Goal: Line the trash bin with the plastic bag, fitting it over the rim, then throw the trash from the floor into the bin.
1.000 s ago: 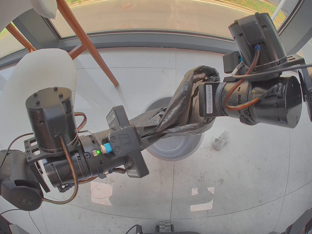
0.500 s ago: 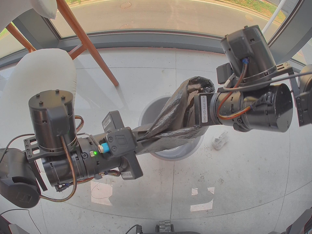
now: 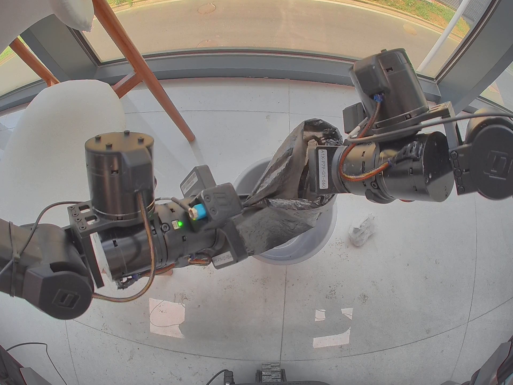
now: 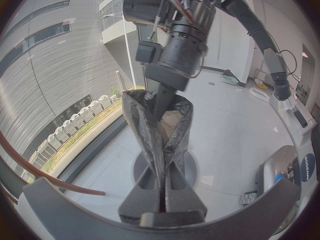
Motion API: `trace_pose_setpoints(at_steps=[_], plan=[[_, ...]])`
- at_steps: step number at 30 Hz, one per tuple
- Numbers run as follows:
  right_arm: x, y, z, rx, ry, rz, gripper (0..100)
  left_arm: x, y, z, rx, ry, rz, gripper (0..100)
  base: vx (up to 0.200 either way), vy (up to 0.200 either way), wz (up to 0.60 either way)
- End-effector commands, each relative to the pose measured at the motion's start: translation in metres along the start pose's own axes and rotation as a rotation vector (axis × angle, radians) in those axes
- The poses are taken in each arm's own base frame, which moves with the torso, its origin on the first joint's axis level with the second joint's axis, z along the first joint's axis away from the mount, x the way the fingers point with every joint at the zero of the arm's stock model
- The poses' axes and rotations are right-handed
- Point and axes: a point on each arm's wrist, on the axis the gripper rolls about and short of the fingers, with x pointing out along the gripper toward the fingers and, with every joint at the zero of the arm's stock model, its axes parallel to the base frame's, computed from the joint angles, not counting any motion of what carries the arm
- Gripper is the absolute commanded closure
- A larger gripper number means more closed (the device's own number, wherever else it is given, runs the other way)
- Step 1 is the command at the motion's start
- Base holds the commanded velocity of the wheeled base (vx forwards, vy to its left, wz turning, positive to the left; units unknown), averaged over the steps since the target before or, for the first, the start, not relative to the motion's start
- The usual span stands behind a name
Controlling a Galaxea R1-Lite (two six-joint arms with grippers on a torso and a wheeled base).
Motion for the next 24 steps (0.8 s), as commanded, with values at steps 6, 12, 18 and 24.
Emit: trace_pose_setpoints(at_steps=[6, 12, 18, 24], plan=[[0.008, -0.038, 0.005, -0.058, 0.029, -0.034, 100, 0.03, 0.0, -0.001, -0.035, 0.012, -0.002, 100, 0.0, 0.0, 0.0], [0.011, -0.054, 0.014, -0.053, 0.018, -0.05, 100, 0.057, -0.006, -0.011, -0.046, 0.026, 0.0, 100, 0.0, 0.0, 0.0], [0.014, -0.062, 0.015, -0.06, 0.022, -0.051, 100, 0.078, -0.012, -0.013, -0.08, 0.026, 0.009, 100, 0.0, 0.0, 0.0], [0.016, -0.07, 0.014, -0.05, 0.034, -0.061, 100, 0.078, -0.012, -0.015, -0.094, 0.035, 0.018, 0, 0.0, 0.0, 0.0]])
